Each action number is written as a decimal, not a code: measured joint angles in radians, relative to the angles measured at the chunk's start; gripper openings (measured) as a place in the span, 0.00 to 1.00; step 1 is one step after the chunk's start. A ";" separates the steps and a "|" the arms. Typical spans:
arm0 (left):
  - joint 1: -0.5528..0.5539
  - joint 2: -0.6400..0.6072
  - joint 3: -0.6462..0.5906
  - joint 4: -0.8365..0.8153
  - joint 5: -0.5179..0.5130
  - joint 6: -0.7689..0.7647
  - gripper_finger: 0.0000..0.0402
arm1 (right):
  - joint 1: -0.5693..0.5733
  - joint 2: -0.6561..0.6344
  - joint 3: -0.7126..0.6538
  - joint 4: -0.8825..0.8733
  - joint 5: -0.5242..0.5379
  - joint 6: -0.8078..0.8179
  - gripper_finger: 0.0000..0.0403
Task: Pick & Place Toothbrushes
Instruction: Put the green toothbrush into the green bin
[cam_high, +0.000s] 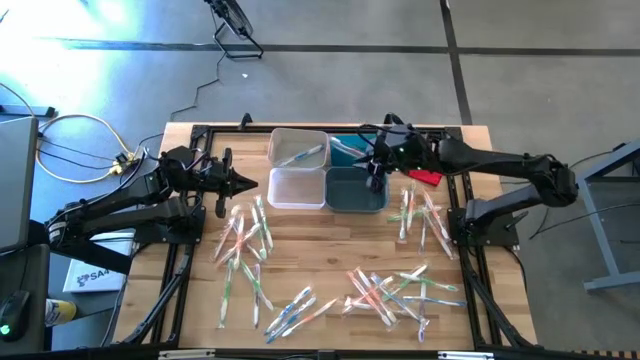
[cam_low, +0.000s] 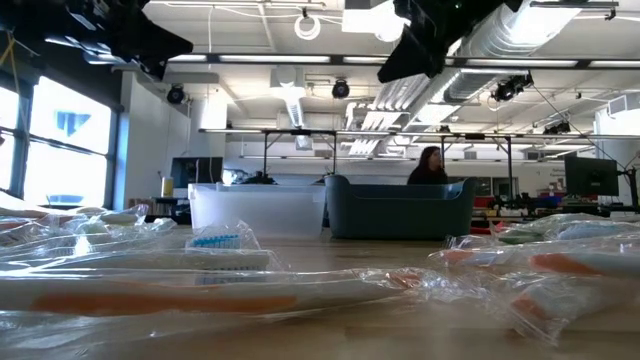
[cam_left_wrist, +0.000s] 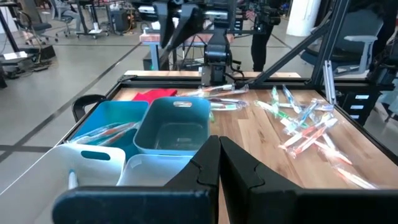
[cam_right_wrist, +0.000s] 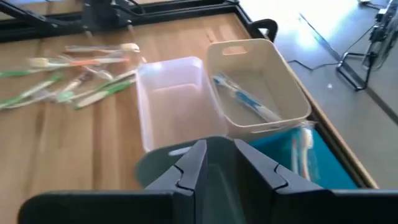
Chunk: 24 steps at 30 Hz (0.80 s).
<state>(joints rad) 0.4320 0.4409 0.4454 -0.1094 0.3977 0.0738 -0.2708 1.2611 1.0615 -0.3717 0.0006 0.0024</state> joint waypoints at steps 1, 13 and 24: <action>0.000 0.000 0.000 -0.005 0.000 0.000 0.00 | 0.010 -0.004 0.000 0.000 0.000 0.004 0.16; 0.000 0.000 0.000 -0.043 0.000 0.000 0.00 | 0.063 -0.019 -0.074 0.118 -0.002 0.026 0.03; 0.000 0.023 0.000 -0.042 0.003 -0.018 0.00 | 0.074 -0.140 -0.345 0.545 -0.004 0.084 0.01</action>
<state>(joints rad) 0.4319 0.4639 0.4454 -0.1510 0.4004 0.0558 -0.1972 1.1210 0.7162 0.1733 -0.0030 0.0865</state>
